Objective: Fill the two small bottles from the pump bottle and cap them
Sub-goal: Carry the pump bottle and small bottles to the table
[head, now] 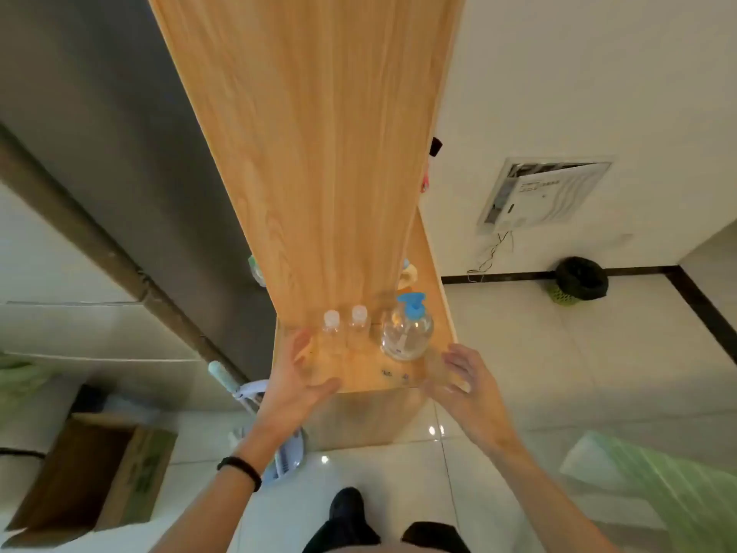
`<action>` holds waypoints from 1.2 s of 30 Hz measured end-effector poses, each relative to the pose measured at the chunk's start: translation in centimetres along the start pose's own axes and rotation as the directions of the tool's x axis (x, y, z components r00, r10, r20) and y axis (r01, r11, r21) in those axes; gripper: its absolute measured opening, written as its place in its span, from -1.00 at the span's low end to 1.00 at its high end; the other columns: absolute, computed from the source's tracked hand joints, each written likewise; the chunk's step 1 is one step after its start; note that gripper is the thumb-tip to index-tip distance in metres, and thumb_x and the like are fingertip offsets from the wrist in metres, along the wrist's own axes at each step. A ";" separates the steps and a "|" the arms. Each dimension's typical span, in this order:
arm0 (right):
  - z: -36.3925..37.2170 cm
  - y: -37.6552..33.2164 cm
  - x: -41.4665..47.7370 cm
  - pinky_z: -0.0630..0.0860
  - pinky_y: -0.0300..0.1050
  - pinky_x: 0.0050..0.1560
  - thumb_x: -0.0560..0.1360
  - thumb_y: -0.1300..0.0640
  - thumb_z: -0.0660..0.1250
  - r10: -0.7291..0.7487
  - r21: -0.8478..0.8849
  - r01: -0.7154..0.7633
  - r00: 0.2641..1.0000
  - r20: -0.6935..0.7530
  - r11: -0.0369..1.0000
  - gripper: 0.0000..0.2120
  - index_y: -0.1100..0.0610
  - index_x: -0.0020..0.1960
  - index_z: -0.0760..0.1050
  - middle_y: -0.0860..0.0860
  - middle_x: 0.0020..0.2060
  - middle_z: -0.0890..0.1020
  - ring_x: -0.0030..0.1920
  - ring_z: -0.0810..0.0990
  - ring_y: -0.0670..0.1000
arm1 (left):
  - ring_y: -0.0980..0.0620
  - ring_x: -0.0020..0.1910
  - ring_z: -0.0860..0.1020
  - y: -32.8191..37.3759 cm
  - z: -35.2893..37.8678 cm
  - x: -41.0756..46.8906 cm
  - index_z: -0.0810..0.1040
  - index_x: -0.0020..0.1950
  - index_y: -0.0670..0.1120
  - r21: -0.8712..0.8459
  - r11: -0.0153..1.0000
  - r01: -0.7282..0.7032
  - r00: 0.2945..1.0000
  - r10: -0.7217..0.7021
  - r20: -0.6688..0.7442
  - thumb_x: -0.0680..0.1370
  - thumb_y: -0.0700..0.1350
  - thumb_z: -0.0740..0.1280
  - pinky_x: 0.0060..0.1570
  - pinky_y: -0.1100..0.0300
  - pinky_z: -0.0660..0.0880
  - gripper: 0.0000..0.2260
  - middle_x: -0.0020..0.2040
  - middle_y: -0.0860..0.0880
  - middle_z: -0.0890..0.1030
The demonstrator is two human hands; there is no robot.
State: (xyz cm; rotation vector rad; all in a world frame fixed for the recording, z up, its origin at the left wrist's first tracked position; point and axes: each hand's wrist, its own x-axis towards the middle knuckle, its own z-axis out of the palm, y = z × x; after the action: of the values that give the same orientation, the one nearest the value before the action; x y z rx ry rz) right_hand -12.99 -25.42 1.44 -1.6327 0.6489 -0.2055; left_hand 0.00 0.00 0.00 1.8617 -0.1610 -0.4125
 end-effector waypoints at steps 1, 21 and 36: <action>0.4 -0.1 0.9 0.54 -0.26 0.17 0.36 0.23 0.69 -0.011 0.000 0.011 1.000 0.029 1.000 -0.28 -0.07 0.39 0.42 -0.10 0.29 0.58 0.34 0.55 -0.20 | 0.18 0.37 0.45 0.2 0.2 1.2 0.34 0.49 0.06 0.003 1.000 -0.007 1.000 0.007 -0.001 0.35 -0.24 0.69 0.40 0.21 0.35 -0.17 0.39 0.13 0.47; 2.7 -1.7 7.6 0.53 -0.49 -0.05 0.24 0.00 0.70 -0.047 -0.272 0.098 0.981 0.188 0.957 -0.19 -0.54 0.21 0.30 -0.31 0.09 0.64 0.12 0.62 -0.33 | 0.36 -0.17 0.68 2.5 5.8 6.2 0.68 -0.01 0.12 -0.019 0.995 0.095 0.995 -0.094 0.016 0.38 -0.31 0.65 -0.22 0.49 0.52 -0.62 -0.13 0.28 0.74; -1.6 -1.6 4.8 0.63 0.03 0.25 0.43 -0.05 0.58 0.187 0.325 -0.320 0.906 0.380 0.890 -0.46 -0.04 0.38 0.58 0.06 0.24 0.73 0.30 0.70 0.11 | 0.06 -0.08 0.77 4.2 5.8 2.1 0.79 0.04 0.05 -0.120 0.976 0.180 0.984 -0.179 0.016 0.41 -0.22 0.65 -0.15 0.28 0.65 -0.74 -0.07 0.00 0.80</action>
State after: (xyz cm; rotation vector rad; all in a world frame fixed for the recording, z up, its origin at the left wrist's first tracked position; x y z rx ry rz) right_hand -9.38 -29.25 2.11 -1.1527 0.5139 0.1407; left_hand 0.30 -7.21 1.98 1.7611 0.0296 -0.5399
